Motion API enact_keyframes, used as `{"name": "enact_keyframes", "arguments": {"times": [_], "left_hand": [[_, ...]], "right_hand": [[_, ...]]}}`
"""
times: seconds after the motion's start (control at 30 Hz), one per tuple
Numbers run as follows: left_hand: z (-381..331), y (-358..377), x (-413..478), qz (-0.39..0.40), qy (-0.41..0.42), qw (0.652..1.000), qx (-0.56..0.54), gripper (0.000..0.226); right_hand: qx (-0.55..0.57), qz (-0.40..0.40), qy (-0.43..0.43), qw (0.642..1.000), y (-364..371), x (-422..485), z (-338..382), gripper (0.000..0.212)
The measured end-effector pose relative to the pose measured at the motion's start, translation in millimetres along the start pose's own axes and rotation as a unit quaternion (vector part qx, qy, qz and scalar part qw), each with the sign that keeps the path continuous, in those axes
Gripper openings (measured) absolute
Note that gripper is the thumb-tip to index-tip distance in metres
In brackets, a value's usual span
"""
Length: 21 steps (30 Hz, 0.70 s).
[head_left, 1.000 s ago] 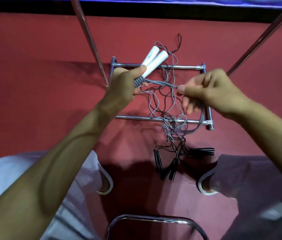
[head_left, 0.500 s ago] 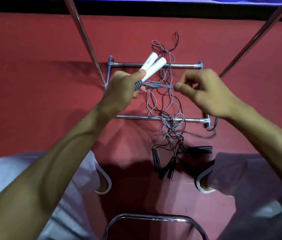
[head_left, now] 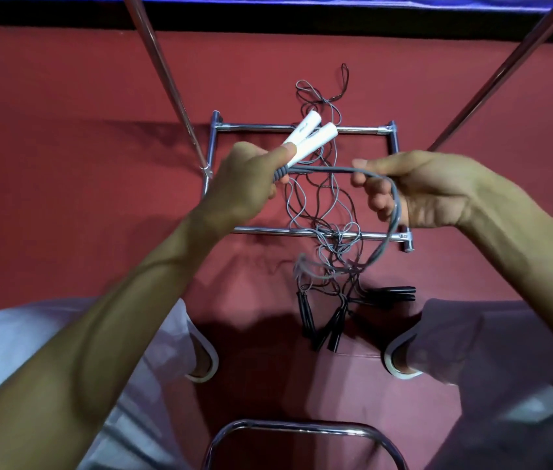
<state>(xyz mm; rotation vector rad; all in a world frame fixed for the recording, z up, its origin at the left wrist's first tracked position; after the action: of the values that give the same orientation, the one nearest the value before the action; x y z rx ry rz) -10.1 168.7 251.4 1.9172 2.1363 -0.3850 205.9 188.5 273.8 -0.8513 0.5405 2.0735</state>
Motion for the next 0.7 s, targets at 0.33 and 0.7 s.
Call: {"name": "enact_keyframes", "arguments": {"times": [0.33,0.7], "left_hand": [[7,-7,6,-0.038,-0.004,0.997,0.068,0.053],[5,4,-4,0.008,0.032,0.984,0.176,0.067]], "right_hand": [[-0.528,-0.237,-0.341,0.74,5,-1,6,0.012],[-0.167,-0.015,-0.068,0.983,2,1,-2,0.034]]}}
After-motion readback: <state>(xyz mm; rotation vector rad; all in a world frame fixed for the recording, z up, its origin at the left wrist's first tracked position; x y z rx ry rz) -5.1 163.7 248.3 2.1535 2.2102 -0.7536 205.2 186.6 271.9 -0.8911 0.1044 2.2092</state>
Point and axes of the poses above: each hand's wrist, its own x-axis towards the middle knuckle, its own y-axis out of the palm, z = x × y, the point moved 3 cm from there along x, towards the middle knuckle, and after that the axes turned 15 degrees about -x, right-handed, at the moved point
